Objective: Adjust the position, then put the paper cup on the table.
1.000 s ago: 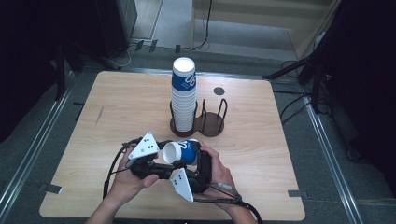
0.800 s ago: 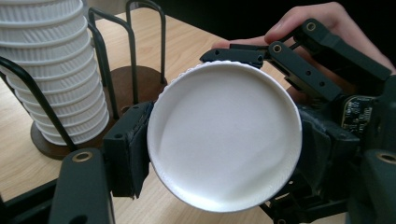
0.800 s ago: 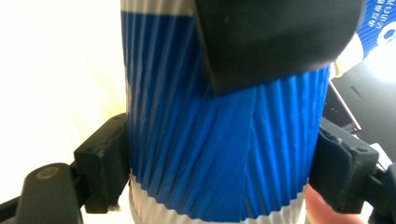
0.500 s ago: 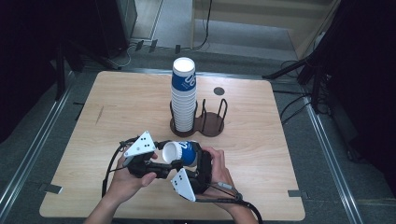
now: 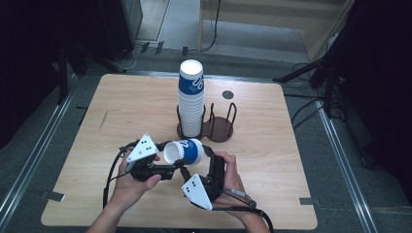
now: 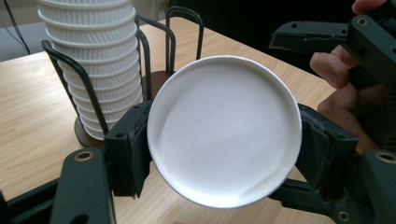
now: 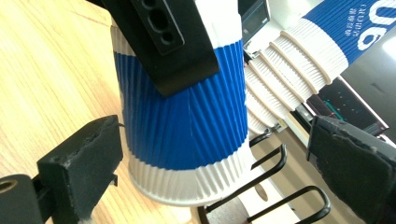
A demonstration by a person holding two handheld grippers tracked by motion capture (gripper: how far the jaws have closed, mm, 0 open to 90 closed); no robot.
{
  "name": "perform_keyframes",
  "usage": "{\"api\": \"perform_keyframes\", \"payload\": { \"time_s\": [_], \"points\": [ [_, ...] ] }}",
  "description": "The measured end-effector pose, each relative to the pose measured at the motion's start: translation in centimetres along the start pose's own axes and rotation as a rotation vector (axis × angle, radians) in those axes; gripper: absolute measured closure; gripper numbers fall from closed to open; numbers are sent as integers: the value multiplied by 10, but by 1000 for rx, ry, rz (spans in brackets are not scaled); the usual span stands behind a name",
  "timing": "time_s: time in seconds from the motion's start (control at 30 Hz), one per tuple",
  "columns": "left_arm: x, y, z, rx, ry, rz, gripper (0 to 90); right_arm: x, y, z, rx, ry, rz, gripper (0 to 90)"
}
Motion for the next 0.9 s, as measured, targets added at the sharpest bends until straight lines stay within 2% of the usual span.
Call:
{"api": "perform_keyframes", "payload": {
  "time_s": [0.1, 0.23, 0.53, 0.7, 0.8, 0.9],
  "points": [
    [2, 1, 0, -12, 3, 26, 290, -1, 0, 0, -9, -17, -1, 0],
    [6, 3, 1, -20, 21, 43, 291, -3, 2, 1, -19, -49, 0, 0],
    [8, 8, 3, -59, 37, 49, 293, -15, 4, -5, -25, -163, 10, 0],
    [10, 10, 3, -76, 43, 67, 293, -22, 3, -10, -19, -270, 16, 0],
    [12, 11, 4, -89, 48, 72, 293, -24, 2, -11, -16, -286, 16, 0],
    [14, 12, 4, -99, 44, 98, 293, -25, 3, -10, -23, -323, 18, 0]
  ]
}}
Point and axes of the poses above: each handheld gripper's, and its own axes: y roughly backward along the jaws, z roughly out of its top, x roughly to its left, the point moved 1 cm from there along -y, roughly forward along the jaws, and after that the axes turned 12 degrees about z, right-handed, at the moved point
